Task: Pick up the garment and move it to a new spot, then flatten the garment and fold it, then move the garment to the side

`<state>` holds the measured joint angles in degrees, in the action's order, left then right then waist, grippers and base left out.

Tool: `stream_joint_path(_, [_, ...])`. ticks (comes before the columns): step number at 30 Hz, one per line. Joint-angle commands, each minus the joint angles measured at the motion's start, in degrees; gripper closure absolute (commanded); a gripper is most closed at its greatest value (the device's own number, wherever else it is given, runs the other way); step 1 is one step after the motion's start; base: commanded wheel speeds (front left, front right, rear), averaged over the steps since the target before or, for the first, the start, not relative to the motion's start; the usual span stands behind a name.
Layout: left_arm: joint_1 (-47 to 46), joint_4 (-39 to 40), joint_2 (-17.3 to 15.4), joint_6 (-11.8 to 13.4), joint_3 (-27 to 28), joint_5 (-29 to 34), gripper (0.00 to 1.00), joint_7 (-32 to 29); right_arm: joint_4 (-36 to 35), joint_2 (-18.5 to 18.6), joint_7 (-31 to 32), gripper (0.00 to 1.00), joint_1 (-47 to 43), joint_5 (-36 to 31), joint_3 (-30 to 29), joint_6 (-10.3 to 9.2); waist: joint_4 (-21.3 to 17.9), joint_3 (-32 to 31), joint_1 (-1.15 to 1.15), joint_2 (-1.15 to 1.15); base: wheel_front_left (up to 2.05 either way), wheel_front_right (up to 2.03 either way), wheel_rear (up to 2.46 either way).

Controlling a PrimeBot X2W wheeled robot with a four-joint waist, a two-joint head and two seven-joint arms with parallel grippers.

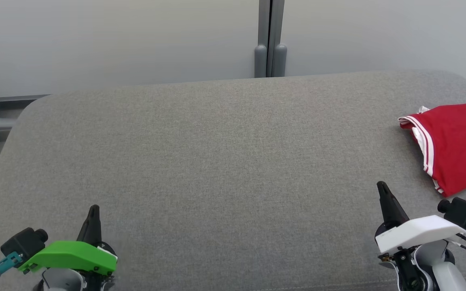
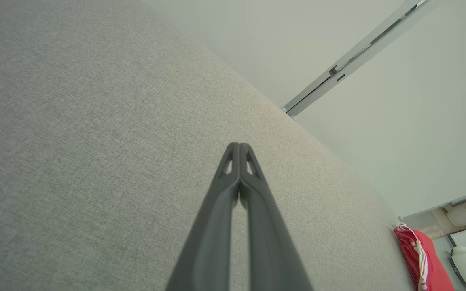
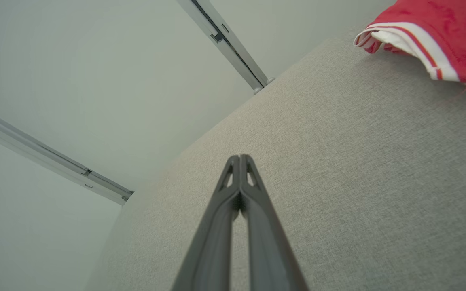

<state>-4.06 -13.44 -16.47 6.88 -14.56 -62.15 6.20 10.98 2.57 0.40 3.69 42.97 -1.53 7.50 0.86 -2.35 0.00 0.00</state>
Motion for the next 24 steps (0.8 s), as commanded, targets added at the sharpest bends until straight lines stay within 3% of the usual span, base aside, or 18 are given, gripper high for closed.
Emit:
stream_joint_path(1, [-2.0,0.3,0.1,-0.7,1.2,-1.3,1.0,-0.3,-0.4,0.2,0.2,1.0,1.6,1.8,-0.5,0.0,0.0,0.0,0.0,0.0,0.0,0.0,0.0])
stream_joint_path(24, [-4.1,-1.8,4.5,-5.4,7.3,-11.1,1.0,-4.4,1.5,0.3,2.3,1.0,2.9,17.6,-2.8,0.01,-0.2,0.7,0.0,0.0,0.0,0.0,0.0])
